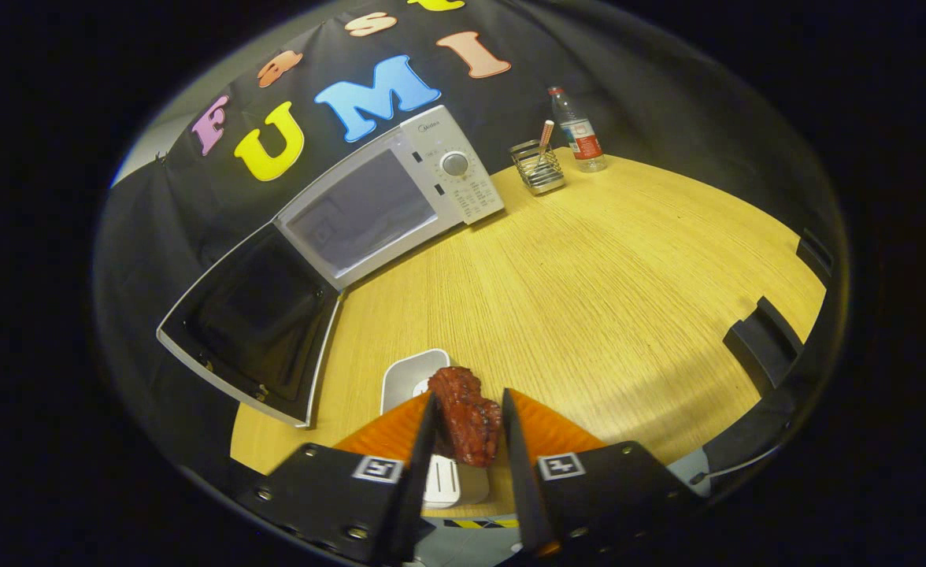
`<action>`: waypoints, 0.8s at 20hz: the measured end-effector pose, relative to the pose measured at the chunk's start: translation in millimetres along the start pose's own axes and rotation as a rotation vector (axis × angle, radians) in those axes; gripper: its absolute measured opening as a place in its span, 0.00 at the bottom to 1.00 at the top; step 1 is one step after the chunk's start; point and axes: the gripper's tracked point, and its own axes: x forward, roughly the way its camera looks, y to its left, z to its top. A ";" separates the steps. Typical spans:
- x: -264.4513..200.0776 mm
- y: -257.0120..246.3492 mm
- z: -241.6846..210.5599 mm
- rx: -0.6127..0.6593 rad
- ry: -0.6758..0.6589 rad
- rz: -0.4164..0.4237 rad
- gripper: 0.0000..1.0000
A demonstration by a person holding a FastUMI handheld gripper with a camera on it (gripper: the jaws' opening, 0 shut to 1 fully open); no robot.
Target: Open the microwave, put the food inside, and close the microwave door.
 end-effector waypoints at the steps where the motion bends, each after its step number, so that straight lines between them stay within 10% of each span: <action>1: 0.1 4.3 -3.3 -0.004 0.005 0.015 0.42; 3: 1.3 12.0 -4.3 -0.008 0.017 0.062 0.42; 4: -8.4 15.1 1.8 0.007 0.009 0.074 0.23; 7: -8.2 23.0 10.5 0.013 -0.026 0.061 0.10; 16: -22.1 56.7 54.4 -0.060 -0.059 0.100 0.10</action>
